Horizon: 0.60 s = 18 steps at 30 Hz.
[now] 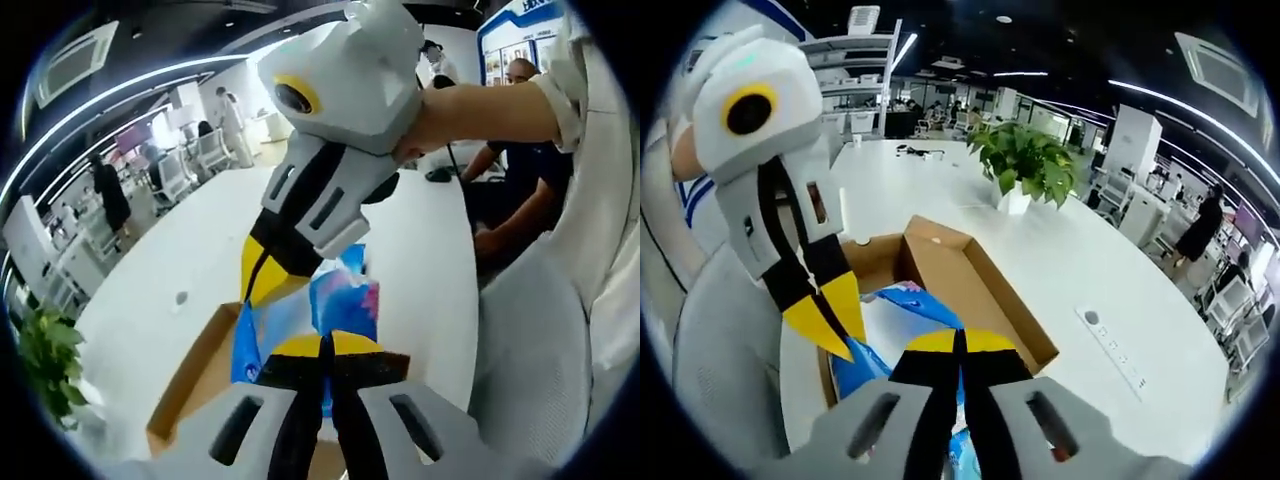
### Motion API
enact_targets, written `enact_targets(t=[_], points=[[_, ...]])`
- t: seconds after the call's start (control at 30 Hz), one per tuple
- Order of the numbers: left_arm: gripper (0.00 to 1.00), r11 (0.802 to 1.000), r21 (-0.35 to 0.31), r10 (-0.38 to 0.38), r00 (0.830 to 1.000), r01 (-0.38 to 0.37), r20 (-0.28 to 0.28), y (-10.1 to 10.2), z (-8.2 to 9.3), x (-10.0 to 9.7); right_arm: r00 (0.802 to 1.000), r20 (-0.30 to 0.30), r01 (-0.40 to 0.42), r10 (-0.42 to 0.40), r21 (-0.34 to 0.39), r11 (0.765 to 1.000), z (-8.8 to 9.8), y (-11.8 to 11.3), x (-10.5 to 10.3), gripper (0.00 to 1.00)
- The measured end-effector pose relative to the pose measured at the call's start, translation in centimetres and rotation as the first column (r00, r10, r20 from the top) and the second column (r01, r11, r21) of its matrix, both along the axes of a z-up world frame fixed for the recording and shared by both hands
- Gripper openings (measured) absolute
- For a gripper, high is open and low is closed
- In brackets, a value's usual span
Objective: Operate the shoe box by opening the lid, removing the specified soft item, and placing it in the target area until the item is outside and the box remains undamaged.
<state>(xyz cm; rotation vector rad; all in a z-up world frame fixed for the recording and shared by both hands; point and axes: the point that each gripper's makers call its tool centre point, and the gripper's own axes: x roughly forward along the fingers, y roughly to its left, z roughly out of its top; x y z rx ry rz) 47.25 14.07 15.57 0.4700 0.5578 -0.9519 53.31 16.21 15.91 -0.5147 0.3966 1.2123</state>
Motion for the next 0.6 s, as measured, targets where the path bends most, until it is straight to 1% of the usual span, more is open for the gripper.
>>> enact_targets(t=[0.13,0.17,0.37,0.6], points=[[0.0,1.0,0.002,-0.018,1.0,0.018,0.001,-0.9,-0.1,0.3,1.0,0.006,0.016,-0.016,-0.007,1.0,-0.1,-1.0,0.4,0.0],[0.0,1.0,-0.001,-0.028,1.0,0.028,-0.001,-1.5,0.0,0.5,1.0,0.004,0.026,-0.026,-0.006,1.0,-0.1,-1.5,0.5,0.0],[0.0,0.998,0.0,-0.069,0.998,0.069,0.005,-3.4,0.1,0.9,0.998,0.006,0.06,-0.06,-0.007,0.998,0.0,-3.5,1.0,0.0],[0.0,0.992,-0.001,-0.124,0.992,0.124,0.002,-6.0,-0.1,1.8,0.993,0.004,0.114,-0.114,-0.016,0.993,-0.1,-6.6,1.9,0.0]])
